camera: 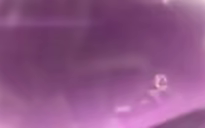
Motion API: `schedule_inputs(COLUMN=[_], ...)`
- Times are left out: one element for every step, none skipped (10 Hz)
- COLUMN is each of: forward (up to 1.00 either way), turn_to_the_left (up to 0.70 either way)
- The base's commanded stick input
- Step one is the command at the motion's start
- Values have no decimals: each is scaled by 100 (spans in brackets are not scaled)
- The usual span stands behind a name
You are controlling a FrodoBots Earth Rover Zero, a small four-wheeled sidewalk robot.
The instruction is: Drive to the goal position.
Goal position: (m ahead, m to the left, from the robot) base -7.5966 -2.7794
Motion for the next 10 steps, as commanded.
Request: schedule_inputs(forward=[0,0,0,0,0,0,0,0,0,0], turn_to_the_left=[2,0,0,0,0,0,0,0,0,0])
